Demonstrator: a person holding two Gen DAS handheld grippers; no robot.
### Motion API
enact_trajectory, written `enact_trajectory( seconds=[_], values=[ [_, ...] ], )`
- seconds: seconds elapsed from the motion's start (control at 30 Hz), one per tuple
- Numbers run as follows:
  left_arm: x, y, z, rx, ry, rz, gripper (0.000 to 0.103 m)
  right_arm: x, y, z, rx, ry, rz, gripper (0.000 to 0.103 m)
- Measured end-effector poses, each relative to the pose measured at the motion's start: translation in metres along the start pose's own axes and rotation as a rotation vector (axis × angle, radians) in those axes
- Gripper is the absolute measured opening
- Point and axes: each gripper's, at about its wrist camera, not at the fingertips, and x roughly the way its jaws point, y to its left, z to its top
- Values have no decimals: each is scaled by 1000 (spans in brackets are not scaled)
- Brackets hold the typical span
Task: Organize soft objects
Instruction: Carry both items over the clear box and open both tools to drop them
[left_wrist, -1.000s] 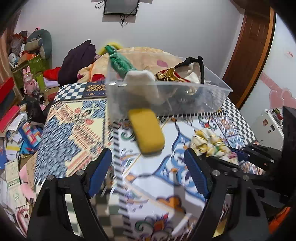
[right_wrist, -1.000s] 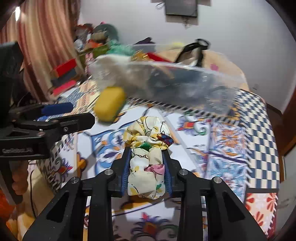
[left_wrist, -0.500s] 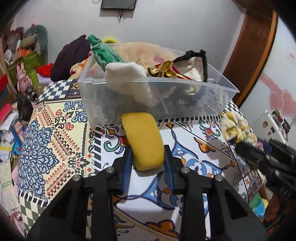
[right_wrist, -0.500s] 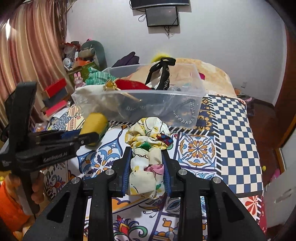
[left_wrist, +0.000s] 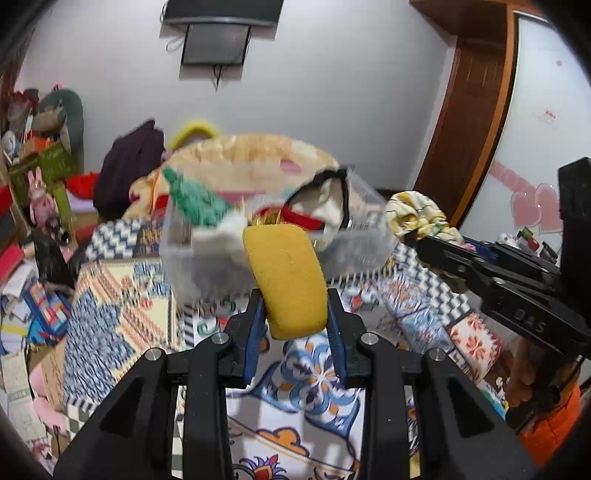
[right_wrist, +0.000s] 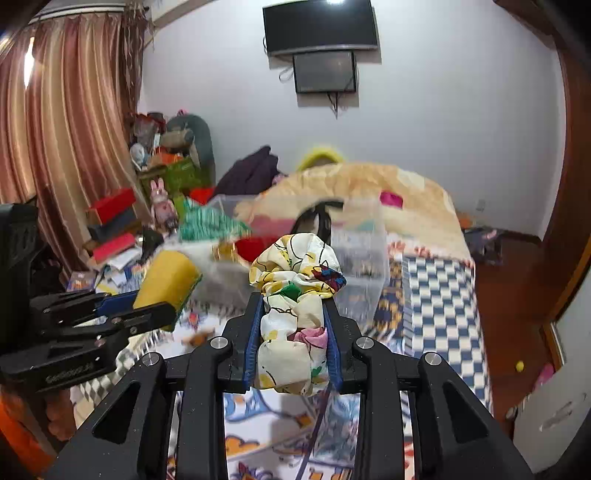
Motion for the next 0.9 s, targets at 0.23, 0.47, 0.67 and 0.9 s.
enact_trajectory(
  seconds=[0.23, 0.47, 0.67, 0.9],
  values=[
    [-2, -11, 38, 13, -93, 3, 32, -3, -1, 27, -13, -77, -13, 27],
    [8, -6, 67, 13, -139, 14, 32, 8, 0, 44, -20, -113, -14, 28],
    [25, 0, 81, 10, -134, 40, 32, 28, 1, 47, -18, -96, -9, 28],
    [68, 18, 83, -12, -53, 61, 32, 62, 0, 45, -7, -18, -2, 29]
  ],
)
